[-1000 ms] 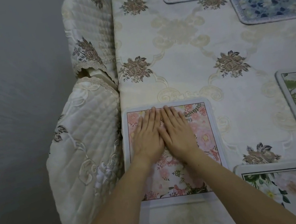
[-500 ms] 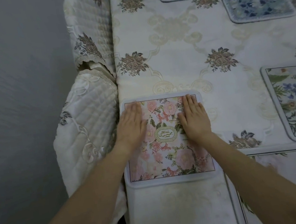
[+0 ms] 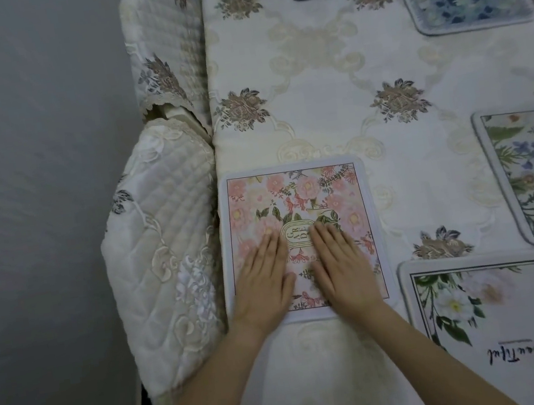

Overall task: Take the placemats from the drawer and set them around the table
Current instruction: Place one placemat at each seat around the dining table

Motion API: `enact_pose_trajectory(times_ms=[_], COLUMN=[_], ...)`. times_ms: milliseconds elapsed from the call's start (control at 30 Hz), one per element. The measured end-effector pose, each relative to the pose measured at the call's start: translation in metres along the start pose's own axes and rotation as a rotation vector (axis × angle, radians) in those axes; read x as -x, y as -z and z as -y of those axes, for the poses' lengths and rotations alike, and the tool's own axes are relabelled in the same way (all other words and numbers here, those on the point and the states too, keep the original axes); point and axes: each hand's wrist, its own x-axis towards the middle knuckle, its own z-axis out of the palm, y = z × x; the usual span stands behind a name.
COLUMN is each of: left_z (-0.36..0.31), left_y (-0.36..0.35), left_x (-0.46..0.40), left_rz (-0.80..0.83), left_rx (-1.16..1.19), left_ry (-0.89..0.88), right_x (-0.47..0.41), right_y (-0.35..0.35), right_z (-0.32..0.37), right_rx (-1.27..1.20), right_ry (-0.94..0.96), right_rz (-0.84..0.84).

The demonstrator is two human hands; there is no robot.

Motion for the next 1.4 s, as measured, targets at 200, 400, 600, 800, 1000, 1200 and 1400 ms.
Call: enact_pose_trajectory(times_ms=[200, 400, 600, 800, 1000, 1200, 1400], left_z=[0.021, 0.014, 0.009, -0.003, -0.003, 0.042, 0.082], left_y=[0.007, 0.032, 0.086, 0.139, 0.171, 0.146, 0.116], left_x=[0.014, 0.01, -0.004, 0.023, 0.093, 0.179, 0.235], left_rz=[-0.003, 0.189, 0.207, -0.094, -0.287, -0.103, 0.135], left_rx=[0.063, -0.039, -0.112, 0.026, 0.153, 0.203, 0.102], left_ry=[0.076, 0.083, -0.033, -0.247, -0.54, -0.74, -0.88], right_x=[0.016, 0.017, 0.015, 0.069, 0.154, 0.257, 0.341], right_y=[0.018, 0.032, 0.088, 0.132, 0.129, 0.061, 0.005], right_z=[-0.031, -0.02, 0.01, 0.065, 0.138, 0.228, 0.304], right_rx=[-0.007, 0.017, -0.094, -0.135, -0.083, -0.055, -0.081], right_ry=[-0.091, -0.12, -0.176, -0.179, -0.321, -0.62, -0.909], right_rz=[-0.004, 0.075, 0.078, -0.222, -0.387, -0.419, -0.364])
